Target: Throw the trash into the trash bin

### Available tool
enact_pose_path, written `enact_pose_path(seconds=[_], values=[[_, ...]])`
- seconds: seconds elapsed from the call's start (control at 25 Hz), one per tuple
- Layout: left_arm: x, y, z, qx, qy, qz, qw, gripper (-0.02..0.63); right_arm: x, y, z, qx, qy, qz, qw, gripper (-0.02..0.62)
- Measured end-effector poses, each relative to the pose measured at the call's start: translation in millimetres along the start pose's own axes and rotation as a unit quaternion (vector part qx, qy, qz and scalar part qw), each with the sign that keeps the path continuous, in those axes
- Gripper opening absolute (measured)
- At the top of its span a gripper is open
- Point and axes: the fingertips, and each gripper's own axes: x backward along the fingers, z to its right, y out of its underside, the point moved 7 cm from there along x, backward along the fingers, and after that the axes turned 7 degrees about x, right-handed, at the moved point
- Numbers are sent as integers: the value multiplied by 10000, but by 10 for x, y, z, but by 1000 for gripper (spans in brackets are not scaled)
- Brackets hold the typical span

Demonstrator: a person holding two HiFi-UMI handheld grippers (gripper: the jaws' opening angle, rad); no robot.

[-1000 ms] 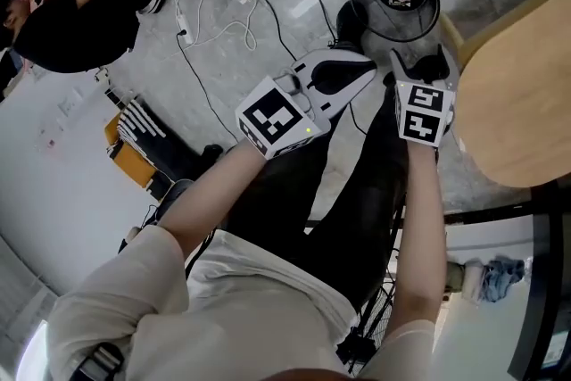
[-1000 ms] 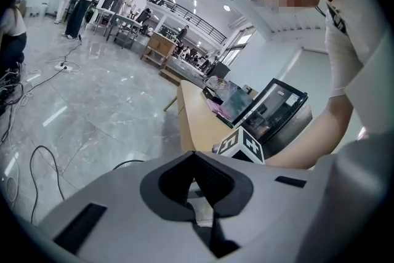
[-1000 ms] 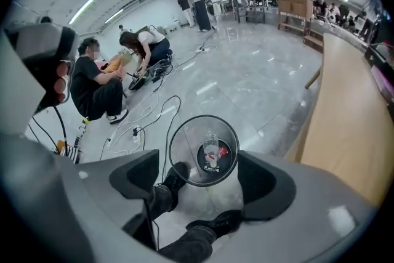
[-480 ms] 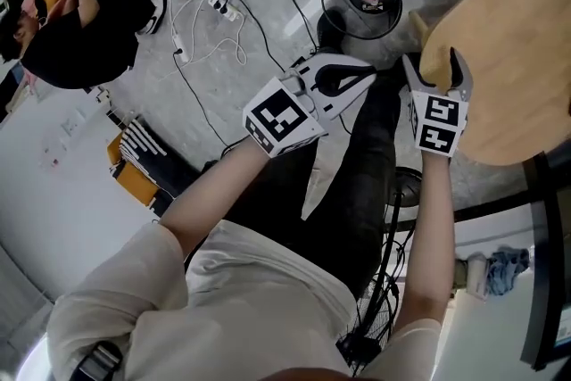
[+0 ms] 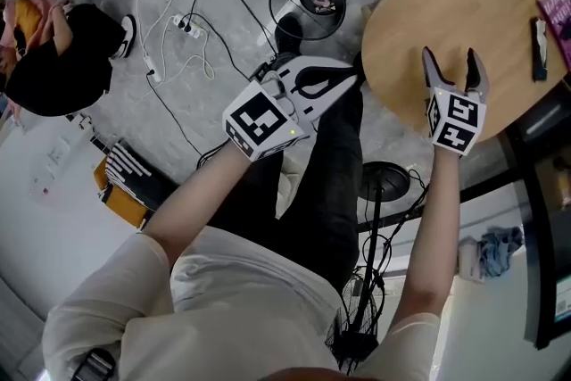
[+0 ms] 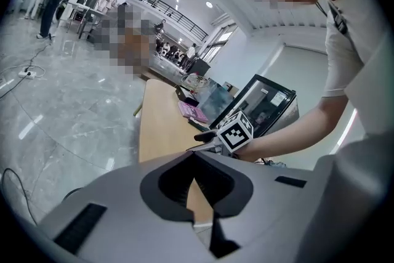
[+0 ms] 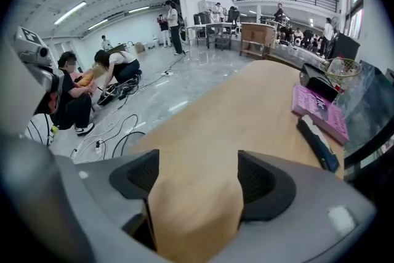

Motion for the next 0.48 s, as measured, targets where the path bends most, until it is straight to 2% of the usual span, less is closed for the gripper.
enact_pose_path(seconds=[0.48], values=[[-449, -74, 149, -119, 33, -211, 9997, 6, 127, 299, 1640, -91, 827, -260, 9962, 410]])
